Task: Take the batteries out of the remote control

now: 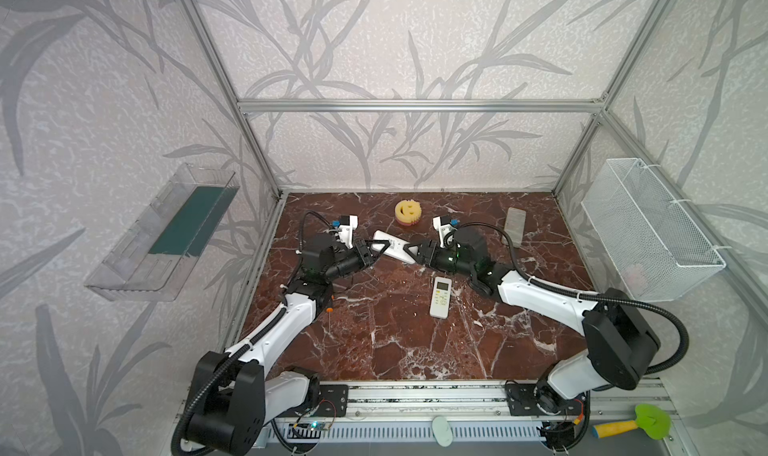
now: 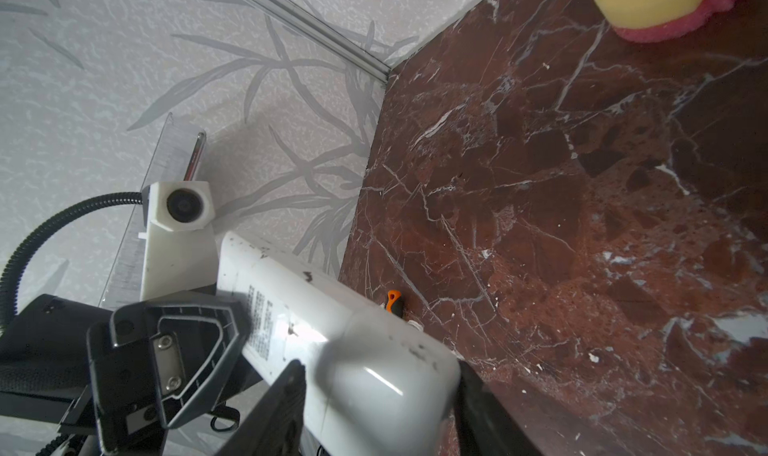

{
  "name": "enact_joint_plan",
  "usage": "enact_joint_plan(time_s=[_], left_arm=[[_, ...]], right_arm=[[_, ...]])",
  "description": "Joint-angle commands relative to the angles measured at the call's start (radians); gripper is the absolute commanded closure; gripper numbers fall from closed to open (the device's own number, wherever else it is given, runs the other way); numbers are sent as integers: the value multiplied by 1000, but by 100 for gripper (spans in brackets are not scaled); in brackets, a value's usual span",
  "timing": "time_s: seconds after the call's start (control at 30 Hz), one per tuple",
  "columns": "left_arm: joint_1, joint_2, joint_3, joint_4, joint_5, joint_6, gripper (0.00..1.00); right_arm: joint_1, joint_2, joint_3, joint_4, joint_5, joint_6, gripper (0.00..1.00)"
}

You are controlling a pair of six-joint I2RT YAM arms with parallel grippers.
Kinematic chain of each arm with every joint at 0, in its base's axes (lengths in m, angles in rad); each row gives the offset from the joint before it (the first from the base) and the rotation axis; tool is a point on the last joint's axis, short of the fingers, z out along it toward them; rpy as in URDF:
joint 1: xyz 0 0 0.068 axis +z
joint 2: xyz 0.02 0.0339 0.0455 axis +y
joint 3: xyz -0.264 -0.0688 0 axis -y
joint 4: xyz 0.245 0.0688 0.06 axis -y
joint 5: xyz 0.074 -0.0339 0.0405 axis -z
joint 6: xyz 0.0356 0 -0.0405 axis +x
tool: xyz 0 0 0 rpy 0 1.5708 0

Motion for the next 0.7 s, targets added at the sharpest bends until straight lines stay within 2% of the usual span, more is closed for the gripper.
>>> enact_joint_plan(time_s=[0.0,0.47,0.53,0.67], left_arm=[[5,-2,29,49,13,-17,100],[14,-10,20,73,-16,-37,100],[14,-10,20,75,-12,-38,100],[14,-10,16,78,-5,-43,100]], right_arm=[[2,4,-17,49,-31,19,50],[2,6,-48,72,-28,41,68],[2,14,-46,82,-29,49,66],[2,35,-29,98,-45,58,53]])
